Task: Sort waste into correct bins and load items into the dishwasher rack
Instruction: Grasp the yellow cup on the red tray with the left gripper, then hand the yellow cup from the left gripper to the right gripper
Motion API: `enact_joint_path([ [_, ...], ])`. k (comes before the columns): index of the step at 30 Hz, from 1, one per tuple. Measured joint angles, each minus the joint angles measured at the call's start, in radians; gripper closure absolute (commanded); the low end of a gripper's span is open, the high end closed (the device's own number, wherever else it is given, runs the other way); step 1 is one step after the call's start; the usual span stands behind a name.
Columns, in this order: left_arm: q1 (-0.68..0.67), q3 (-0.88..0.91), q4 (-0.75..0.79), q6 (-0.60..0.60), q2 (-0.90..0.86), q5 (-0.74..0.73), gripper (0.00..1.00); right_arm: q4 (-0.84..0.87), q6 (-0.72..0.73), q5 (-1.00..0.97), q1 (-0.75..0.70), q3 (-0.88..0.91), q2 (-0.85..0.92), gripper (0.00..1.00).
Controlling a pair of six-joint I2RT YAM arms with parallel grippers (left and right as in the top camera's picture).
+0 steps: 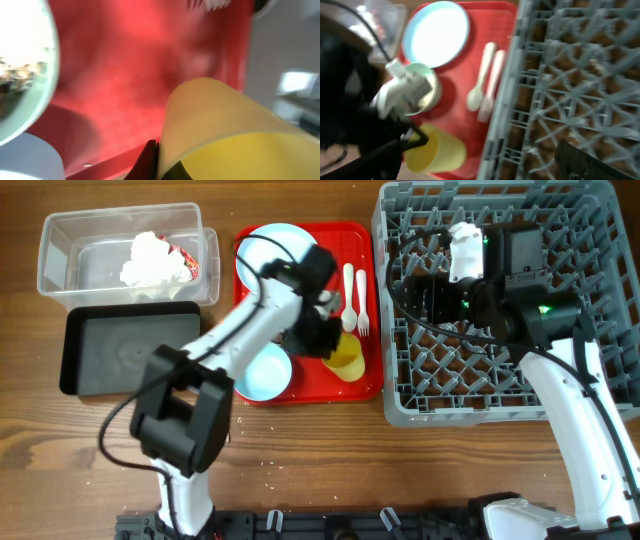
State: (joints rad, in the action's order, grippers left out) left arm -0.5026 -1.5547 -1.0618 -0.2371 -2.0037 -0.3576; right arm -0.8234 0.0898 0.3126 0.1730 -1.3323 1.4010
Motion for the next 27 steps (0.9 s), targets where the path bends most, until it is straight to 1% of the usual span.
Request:
enact_joint_path([
  [1, 0.02, 0.0, 0.002, 0.002, 0.01, -0.036, 0.96, 0.0, 0.0, 0.032, 0.0, 0.0, 0.0, 0.0],
  [4, 0.114, 0.0, 0.015, 0.034, 0.056, -0.222, 0.96, 0.017, 0.0, 0.137, 0.0, 0.0, 0.001, 0.0],
  [7, 0.207, -0.002, 0.026, 0.082, 0.093, -0.444, 0.96, 0.057, -0.016, 0.28, 0.0, 0.0, 0.011, 0.0],
  [8, 0.251, -0.003, 0.028, 0.114, 0.101, -0.577, 0.96, 0.079, -0.022, 0.362, 0.0, 0.0, 0.024, 0.0],
  [12, 0.302, -0.003, 0.031, 0.158, 0.101, -0.794, 0.96, 0.186, -0.038, 0.55, 0.0, 0.0, 0.071, 0.0],
  [17, 0.315, -0.003, 0.063, 0.178, 0.101, -0.97, 0.96, 0.269, -0.042, 0.735, 0.0, 0.0, 0.127, 0.0],
  [21, 0.315, -0.003, 0.101, 0.181, 0.101, -1.049, 0.96, 0.277, -0.042, 0.823, 0.001, 0.0, 0.152, 0.02],
  [22, 0.315, -0.003, 0.103, 0.181, 0.101, -1.056, 0.96, 0.279, -0.042, 0.834, 0.002, 0.0, 0.153, 0.05],
  [24, 0.315, -0.003, 0.106, 0.181, 0.101, -1.07, 0.96, 0.28, -0.042, 0.849, 0.008, 0.0, 0.153, 0.1],
  [27, 0.315, -0.003, 0.106, 0.181, 0.101, -1.085, 0.96, 0.286, -0.046, 0.856, 0.037, 0.0, 0.153, 0.26],
])
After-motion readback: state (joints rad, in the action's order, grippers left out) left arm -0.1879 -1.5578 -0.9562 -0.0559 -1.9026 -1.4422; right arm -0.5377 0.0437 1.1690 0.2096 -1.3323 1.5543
